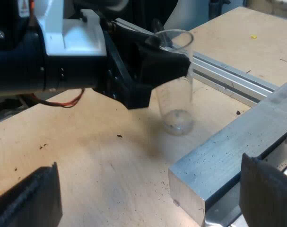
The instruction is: Pour the beans into the coffee machine
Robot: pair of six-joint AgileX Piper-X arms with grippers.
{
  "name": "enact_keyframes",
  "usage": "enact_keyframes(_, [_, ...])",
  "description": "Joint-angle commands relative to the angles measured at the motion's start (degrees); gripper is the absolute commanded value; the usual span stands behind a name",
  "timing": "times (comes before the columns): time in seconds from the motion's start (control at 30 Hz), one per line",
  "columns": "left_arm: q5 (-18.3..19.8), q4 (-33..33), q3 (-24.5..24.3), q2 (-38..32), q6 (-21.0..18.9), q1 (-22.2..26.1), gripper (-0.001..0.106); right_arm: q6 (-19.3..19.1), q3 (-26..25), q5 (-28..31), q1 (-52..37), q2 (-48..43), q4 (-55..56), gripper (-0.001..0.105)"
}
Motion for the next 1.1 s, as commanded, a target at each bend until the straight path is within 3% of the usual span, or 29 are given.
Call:
enact_keyframes(0.03, [4.1,-2.3,-0.2,0.7,0.1,-0.3,0.045,-0.1,-0.1,0.1,0.2,-0.1,-0.6,0.078])
enact_keyframes(0.07, [4.2,-2.3,-0.2,0.8,0.1,-0.3,0.047,-0.1,-0.1,0.1,0.2,-0.1,-0.6,0.078])
enact_keyframes(0.13, [4.5,-1.6,-0.2,0.8,0.5,-0.3,0.061,-0.1,-0.1,0.1,0.2,-0.1,-0.6,0.078])
enact_keyframes(0.23, [4.5,-0.2,-0.2,0.8,2.4,-0.3,0.06,-0.1,-0.1,0.1,0.2,-0.1,-0.6,0.078])
enact_keyframes(0.57, [4.5,5.6,-0.2,0.6,2.5,-0.3,0.06,-0.1,-0.1,0.1,0.2,-0.1,-0.6,0.078])
enact_keyframes(0.8, [3.9,19.0,-0.1,-4.2,2.5,-0.3,0.06,-0.1,-0.1,0.0,0.0,-0.1,-0.6,0.078])
enact_keyframes(0.83, [3.2,23.7,-0.1,-5.5,2.5,-0.3,0.06,-0.1,-0.1,0.0,0.0,-0.1,-0.6,0.078])
enact_keyframes(0.97, [3.1,28.9,-0.1,-9.4,2.5,-0.3,0.06,-0.5,-0.1,0.0,0.0,-0.6,-0.2,0.078])
enact_keyframes(1.1, [1.9,32.7,-0.1,-15.0,2.1,-0.3,0.06,-4.3,-0.5,0.7,0.0,-3.5,4.6,0.078])
